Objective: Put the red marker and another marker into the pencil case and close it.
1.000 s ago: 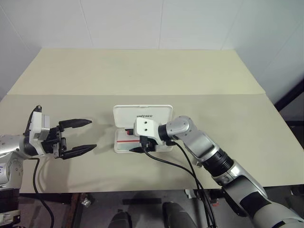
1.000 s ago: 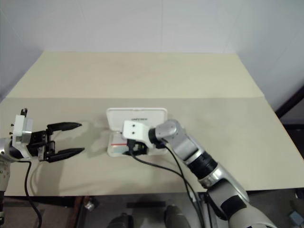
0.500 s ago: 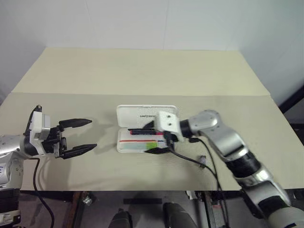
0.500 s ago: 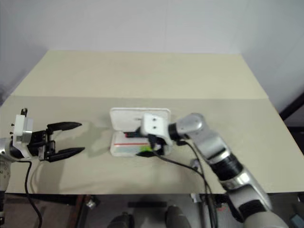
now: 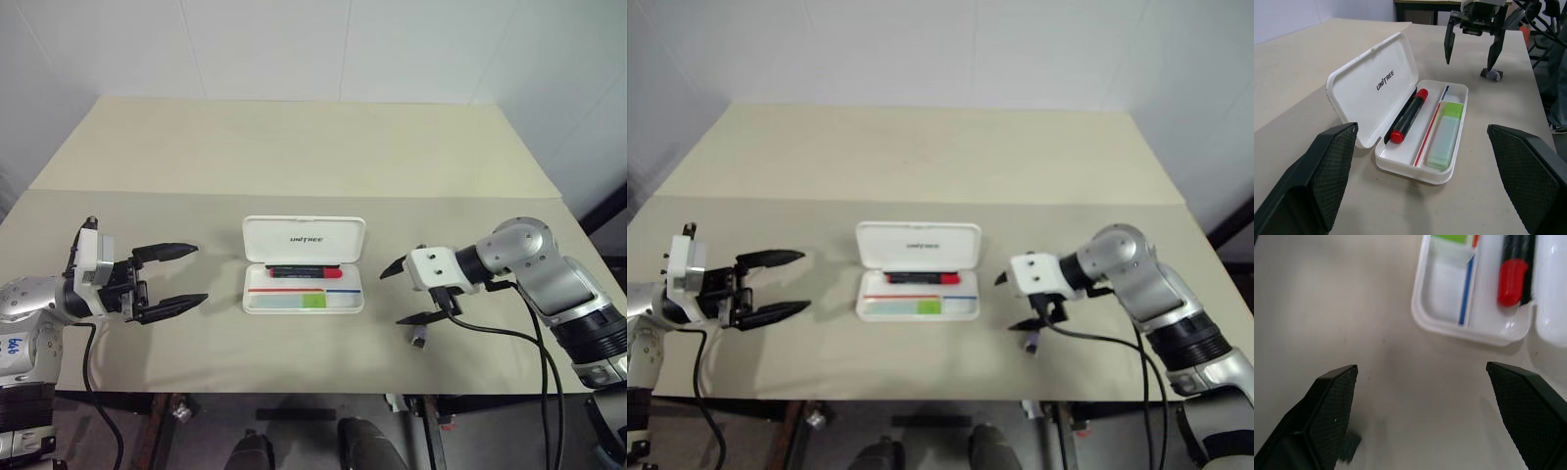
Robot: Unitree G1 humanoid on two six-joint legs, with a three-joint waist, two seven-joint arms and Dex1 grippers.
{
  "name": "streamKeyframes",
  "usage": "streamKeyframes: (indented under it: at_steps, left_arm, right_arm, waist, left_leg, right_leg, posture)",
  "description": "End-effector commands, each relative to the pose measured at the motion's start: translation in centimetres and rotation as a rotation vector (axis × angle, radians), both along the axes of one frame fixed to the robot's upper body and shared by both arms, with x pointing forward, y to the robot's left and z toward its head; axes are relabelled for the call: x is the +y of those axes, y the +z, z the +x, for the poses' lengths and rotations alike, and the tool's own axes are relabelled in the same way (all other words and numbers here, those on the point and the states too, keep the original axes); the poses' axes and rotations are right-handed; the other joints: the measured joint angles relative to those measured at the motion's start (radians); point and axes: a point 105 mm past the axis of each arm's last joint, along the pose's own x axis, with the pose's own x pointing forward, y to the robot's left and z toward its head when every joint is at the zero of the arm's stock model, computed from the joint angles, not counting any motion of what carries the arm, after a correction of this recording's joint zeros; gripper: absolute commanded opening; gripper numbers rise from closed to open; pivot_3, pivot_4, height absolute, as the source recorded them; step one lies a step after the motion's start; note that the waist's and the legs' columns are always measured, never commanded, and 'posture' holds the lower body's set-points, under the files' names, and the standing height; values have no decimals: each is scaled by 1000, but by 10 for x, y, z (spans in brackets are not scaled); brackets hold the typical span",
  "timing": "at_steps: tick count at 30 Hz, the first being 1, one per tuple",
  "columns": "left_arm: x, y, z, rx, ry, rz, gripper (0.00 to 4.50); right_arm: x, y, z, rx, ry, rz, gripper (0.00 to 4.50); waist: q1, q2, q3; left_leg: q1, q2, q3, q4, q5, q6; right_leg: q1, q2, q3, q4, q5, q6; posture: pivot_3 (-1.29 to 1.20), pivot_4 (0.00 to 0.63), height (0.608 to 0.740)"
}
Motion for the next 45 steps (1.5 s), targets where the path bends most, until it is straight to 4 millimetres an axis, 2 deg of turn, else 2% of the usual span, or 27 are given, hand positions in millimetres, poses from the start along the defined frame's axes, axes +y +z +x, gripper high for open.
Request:
streamKeyframes:
  at_steps: [1, 3, 6, 11, 15, 20, 28, 33, 45]
  left_arm:
    - [-1, 6, -4, -40, -1, -2, 4500]
    - [-1, 5, -5, -40, 1, -3, 4500]
    - [-1, 4, -7, -40, 6, -8, 4500]
    - [-5, 0, -5, -30, -5, -20, 4500]
    - [-9, 0, 1, -31, -20, -24, 4500]
    - [-13, 1, 6, -37, -36, -30, 4500]
    - [-15, 0, 9, -36, -44, -34, 4500]
    - [-14, 0, 7, -37, -40, -35, 4500]
    - [-13, -1, 3, -41, -30, -41, 4500]
  right_arm:
    - [-12, 14, 3, -16, -78, 44, 4460]
    - [-15, 19, 3, 12, -164, 114, 4460]
    - [-18, 23, -7, 72, -276, 230, 4460]
    - [-33, 7, -26, 104, -382, 208, 4460]
    - [-42, 1, -30, 125, -448, 163, 4460]
    - [-40, 5, -32, 113, -470, 189, 4460]
    - [-48, -14, -40, 116, -442, 77, 4460]
    - [-46, -13, -38, 113, -428, 86, 4460]
    - [-39, -30, -39, 157, -403, 75, 4460]
  waist:
    - [0, 0, 0]
    - [1, 0, 0]
    - [6, 0, 0]
    - [23, 0, 0]
    - [28, 0, 0]
    - [28, 0, 0]
    - [29, 0, 0]
    - [29, 0, 0]
    - [29, 0, 0]
  left_leg:
    - [0, 0, 0, 0, 0, 0]
    - [0, 0, 0, 1, 0, 0]
    - [0, 1, -1, 0, 0, 0]
    - [0, 0, -3, 0, 0, 0]
    - [0, -2, -2, 2, 0, 0]
    - [1, -1, -3, 1, 0, -1]
    - [0, -1, -3, 1, 0, -1]
    - [0, -1, -3, 1, 0, -1]
    - [0, -1, -3, 2, 0, -1]
  right_leg:
    - [0, -1, 0, 0, 0, 0]
    - [0, -1, 0, 1, 0, 0]
    - [0, -2, 0, 0, 0, 0]
    - [1, -1, -3, 1, -1, -1]
    - [2, -1, -3, 1, -1, -1]
    - [2, 1, -3, 1, -1, -1]
    - [2, 1, -4, 1, -1, -2]
    - [2, 1, -4, 1, -1, -2]
    - [2, 1, -4, 1, -1, -2]
  posture:
    - [0, 150, 740]
    - [0, 150, 740]
    - [0, 150, 740]
    - [0, 150, 740]
    - [0, 150, 740]
    - [0, 150, 740]
    - [0, 150, 740]
    - [0, 150, 740]
    - [0, 150, 740]
